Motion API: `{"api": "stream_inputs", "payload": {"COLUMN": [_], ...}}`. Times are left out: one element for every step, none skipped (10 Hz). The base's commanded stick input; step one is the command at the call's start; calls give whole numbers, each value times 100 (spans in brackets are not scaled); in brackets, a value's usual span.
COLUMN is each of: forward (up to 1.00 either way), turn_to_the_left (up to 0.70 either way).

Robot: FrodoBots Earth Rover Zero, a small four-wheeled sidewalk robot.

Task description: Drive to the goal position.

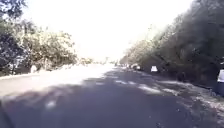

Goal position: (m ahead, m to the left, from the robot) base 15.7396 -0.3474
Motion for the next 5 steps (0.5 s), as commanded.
{"api": "stream_inputs", "payload": {"forward": [100, 100, 100, 100, 100], "turn_to_the_left": [0, 0, 0, 0, 27]}}
